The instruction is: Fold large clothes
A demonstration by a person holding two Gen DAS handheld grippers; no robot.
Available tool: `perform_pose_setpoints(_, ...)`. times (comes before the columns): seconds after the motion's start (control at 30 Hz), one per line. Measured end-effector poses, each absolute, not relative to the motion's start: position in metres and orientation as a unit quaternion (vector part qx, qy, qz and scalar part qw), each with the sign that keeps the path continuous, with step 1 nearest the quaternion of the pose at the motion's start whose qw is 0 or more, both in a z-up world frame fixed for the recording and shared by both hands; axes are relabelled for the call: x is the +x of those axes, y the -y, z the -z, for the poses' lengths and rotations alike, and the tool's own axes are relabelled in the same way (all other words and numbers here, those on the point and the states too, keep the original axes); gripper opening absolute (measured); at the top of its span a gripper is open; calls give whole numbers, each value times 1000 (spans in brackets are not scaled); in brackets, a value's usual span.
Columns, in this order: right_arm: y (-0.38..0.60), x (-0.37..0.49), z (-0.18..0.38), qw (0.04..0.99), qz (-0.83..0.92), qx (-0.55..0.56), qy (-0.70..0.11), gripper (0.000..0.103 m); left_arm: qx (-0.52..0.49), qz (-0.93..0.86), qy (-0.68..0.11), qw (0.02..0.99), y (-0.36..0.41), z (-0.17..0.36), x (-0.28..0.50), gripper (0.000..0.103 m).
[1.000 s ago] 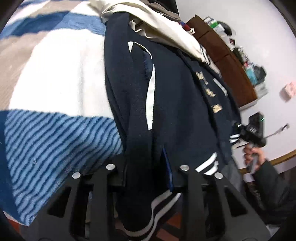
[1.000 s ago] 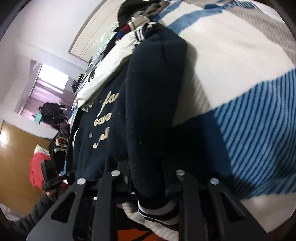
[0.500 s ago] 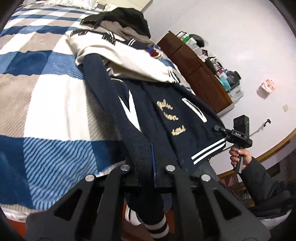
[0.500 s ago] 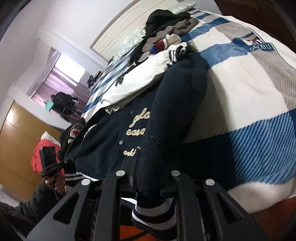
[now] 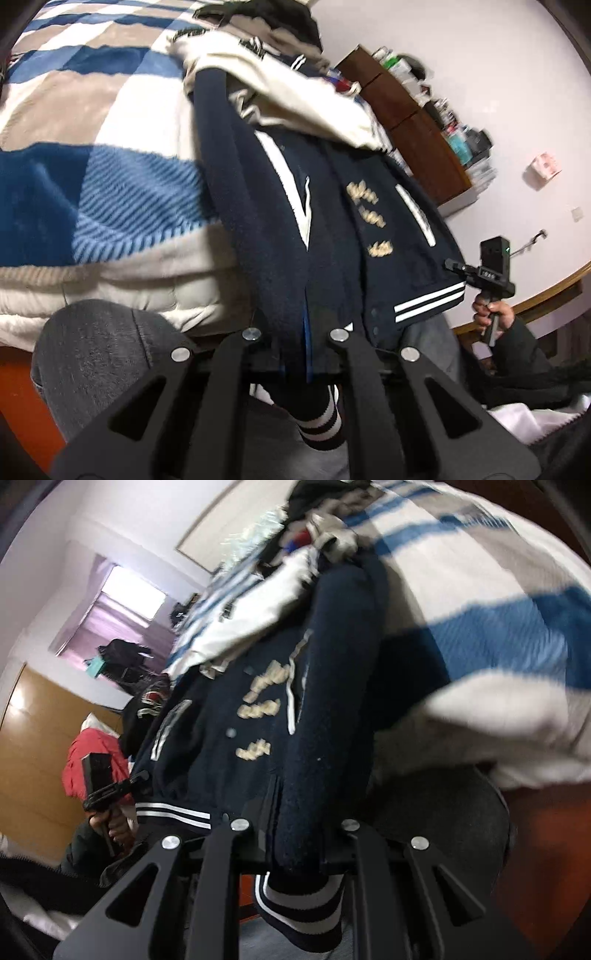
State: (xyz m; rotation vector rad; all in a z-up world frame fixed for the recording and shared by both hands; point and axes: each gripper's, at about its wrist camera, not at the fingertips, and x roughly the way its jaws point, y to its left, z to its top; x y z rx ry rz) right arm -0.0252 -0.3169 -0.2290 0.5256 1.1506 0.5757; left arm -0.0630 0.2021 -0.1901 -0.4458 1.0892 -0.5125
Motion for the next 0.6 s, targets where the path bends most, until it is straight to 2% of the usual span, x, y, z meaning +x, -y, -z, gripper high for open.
perform_pose_setpoints(0.07, 308, -23, 240, 773, -256, 224, -536, 18, -176, 230, -524, 801, -193, 195, -59, 7)
perform_pose_setpoints(0.13, 300, -22, 249, 777, -244, 203, -543, 25, -150, 214, -539, 801, -184, 201, -56, 9)
perform_pose_setpoints(0.17, 298, -23, 252, 779, -240, 197, -545, 27, -135, 206, -547, 800, -180, 205, -55, 19)
perform_pose_setpoints(0.2, 297, -23, 253, 779, -240, 196, -545, 33, -127, 201, -551, 800, -178, 207, -55, 41)
perform_pose_setpoints(0.27, 294, -21, 259, 776, -250, 205, -543, 47, -104, 180, -562, 801, -170, 215, -51, 68)
perform_pose_setpoints(0.33, 290, -19, 260, 769, -261, 214, -543, 66, -94, 170, -567, 800, -165, 218, -47, 68)
perform_pose_setpoints(0.43, 282, -15, 259, 767, -264, 209, -547, 75, -86, 162, -564, 805, -162, 218, -40, 74)
perform_pose_setpoints(0.6, 271, -1, 269, 752, -266, 205, -567, 85, -79, 165, -578, 795, -160, 226, -38, 75)
